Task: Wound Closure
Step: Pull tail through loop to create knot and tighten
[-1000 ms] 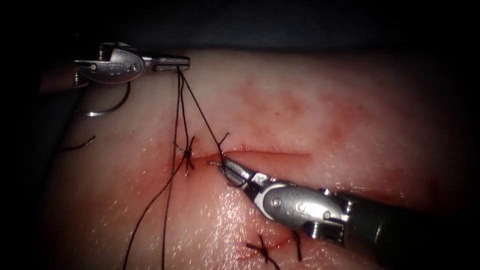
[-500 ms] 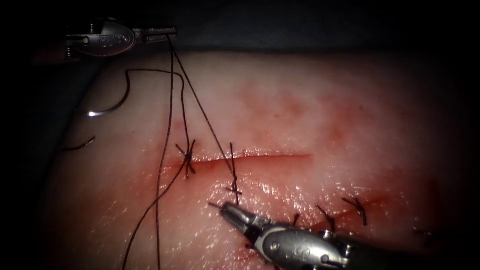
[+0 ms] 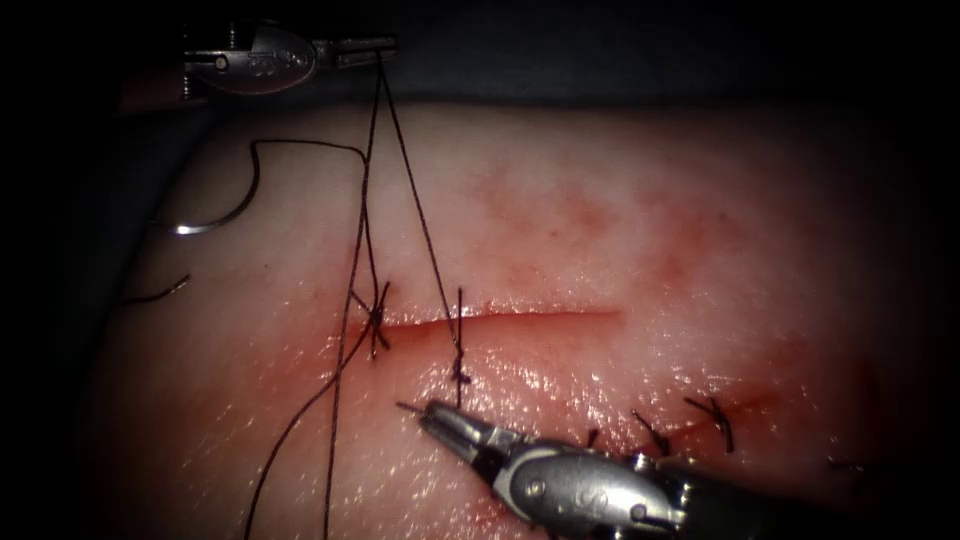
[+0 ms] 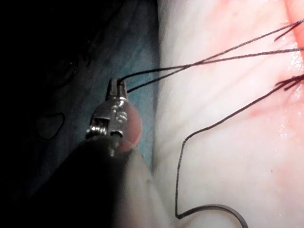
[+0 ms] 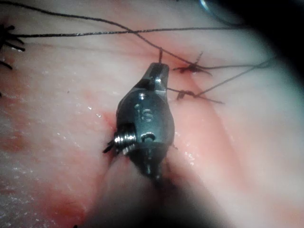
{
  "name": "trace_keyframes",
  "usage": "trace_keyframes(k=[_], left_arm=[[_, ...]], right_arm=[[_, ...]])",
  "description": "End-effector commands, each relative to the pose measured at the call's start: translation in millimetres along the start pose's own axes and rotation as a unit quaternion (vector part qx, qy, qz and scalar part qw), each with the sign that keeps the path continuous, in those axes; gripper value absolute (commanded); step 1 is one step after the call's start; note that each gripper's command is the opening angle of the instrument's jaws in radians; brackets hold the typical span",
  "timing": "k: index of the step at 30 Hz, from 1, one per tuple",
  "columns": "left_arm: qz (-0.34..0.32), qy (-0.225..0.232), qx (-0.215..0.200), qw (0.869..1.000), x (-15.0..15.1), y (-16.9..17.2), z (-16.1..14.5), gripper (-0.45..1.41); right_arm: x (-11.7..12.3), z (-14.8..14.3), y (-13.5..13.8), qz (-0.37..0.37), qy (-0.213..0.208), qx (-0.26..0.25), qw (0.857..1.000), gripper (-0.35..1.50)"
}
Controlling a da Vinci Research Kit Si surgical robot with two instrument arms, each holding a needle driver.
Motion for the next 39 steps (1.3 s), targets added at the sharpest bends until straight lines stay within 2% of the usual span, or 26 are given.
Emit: trace_keyframes(k=[1,5,11,17,28,34,39], left_arm=[[0.005,-0.012,0.013,1.0,-0.5,-0.9,1.4,-0.45],[0.0,-0.036,0.036,0.999,-2.7,-0.9,3.5,-0.45],[-0.017,-0.043,0.075,0.996,-7.3,-1.2,5.7,-0.45],[-0.041,-0.042,0.079,0.995,-10.5,-1.5,6.5,-0.45],[-0.061,-0.042,0.09,0.993,-12.8,-1.9,7.7,-0.45],[-0.075,-0.04,0.09,0.992,-15.1,-1.9,8.2,-0.45],[-0.088,-0.034,0.085,0.992,-15.7,-1.8,7.4,-0.45]], right_arm=[[0.0,1.2,-0.6,-0.001,0.003,0.001,1.0,-0.35],[-0.5,1.3,-0.7,-0.003,0.003,0.0,1.0,-0.35],[-0.7,1.1,-0.8,-0.004,0.004,0.001,1.0,-0.35],[-1.0,0.7,-1.7,-0.009,0.008,0.004,1.0,-0.35],[-3.3,0.3,-4.4,-0.032,-0.012,0.034,0.999,-0.35],[-3.8,0.2,-4.9,-0.039,-0.012,0.036,0.999,-0.35],[-3.9,0.2,-5.0,-0.04,-0.015,0.037,0.998,-0.35]])
